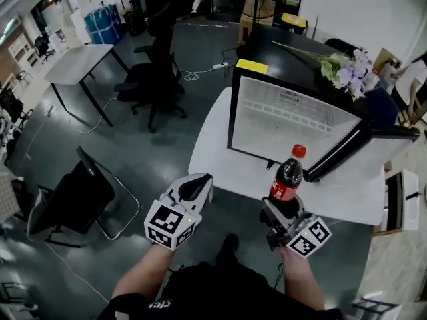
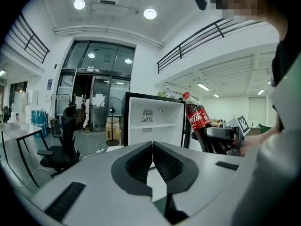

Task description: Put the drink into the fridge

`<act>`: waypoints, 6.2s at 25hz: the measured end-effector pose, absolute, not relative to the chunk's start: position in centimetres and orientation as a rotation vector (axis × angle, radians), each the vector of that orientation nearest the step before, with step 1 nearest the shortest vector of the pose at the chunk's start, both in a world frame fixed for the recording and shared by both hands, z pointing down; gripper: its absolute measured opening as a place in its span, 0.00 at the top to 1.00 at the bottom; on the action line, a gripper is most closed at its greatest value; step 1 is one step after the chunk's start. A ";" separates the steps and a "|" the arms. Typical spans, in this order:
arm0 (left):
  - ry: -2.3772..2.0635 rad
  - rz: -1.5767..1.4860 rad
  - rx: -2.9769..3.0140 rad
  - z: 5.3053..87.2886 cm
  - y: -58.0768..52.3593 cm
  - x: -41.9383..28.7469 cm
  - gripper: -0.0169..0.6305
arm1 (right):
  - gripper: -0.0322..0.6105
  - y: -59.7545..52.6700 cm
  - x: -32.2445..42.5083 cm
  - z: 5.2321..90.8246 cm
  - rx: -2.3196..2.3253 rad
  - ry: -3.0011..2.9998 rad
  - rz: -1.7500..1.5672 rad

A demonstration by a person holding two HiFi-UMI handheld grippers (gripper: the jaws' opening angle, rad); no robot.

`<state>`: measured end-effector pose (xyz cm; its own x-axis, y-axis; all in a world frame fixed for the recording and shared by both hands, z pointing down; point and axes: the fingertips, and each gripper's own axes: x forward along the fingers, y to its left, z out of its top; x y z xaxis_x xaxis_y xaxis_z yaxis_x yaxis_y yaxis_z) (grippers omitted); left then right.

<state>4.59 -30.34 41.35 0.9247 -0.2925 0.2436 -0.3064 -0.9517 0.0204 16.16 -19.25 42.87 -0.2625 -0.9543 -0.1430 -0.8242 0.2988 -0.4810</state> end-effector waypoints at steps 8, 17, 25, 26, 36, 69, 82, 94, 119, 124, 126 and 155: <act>-0.426 0.444 3.017 43.0 -32.6 11.2 0.95 | 0.49 -22.4 21.1 47.1 -1.622 2.187 -0.522; -0.334 0.523 3.020 46.0 -35.5 14.9 0.95 | 0.49 -25.8 24.6 50.3 -1.844 2.269 -0.508; -0.316 0.528 2.987 48.4 -40.1 15.4 0.95 | 0.49 -30.3 28.0 52.9 -2.100 2.312 -0.495; -0.307 0.529 2.981 48.8 -40.5 15.6 0.95 | 0.49 -30.7 28.3 53.4 -2.117 2.332 -0.489; -0.254 0.540 2.920 52.3 -42.3 16.4 0.95 | 0.49 -34.1 29.1 58.4 -2.195 2.435 -0.590; -0.365 0.590 2.808 56.8 -43.0 13.4 0.95 | 0.49 -40.7 36.5 70.1 -2.346 3.423 -0.634; -0.365 0.585 2.784 57.6 -42.3 13.4 0.95 | 0.61 -43.8 39.2 67.4 -2.478 3.364 -0.523; -0.407 0.564 2.822 55.1 -41.9 12.0 0.95 | 0.78 -40.6 36.0 62.7 -2.530 2.960 -0.443; -0.382 0.404 2.969 45.0 -40.2 4.1 0.95 | 0.91 -26.2 21.1 46.8 -2.183 2.419 -0.305; -0.290 0.378 3.014 44.1 -42.0 -1.7 0.95 | 0.93 -27.3 13.1 42.8 -2.140 2.347 -0.163; -0.245 0.347 3.021 43.8 -42.8 -4.0 0.95 | 0.93 -28.2 9.1 41.5 -2.147 2.359 -0.117; 0.062 0.165 3.161 37.3 -30.8 -0.8 0.95 | 0.93 -14.4 3.3 33.7 -2.233 2.072 0.012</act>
<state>-0.79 -30.85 37.25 0.9938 0.0378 0.1046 0.0403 -0.9989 -0.0219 3.33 -14.37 33.75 0.0768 -0.9946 -0.0705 -0.9953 -0.0722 -0.0647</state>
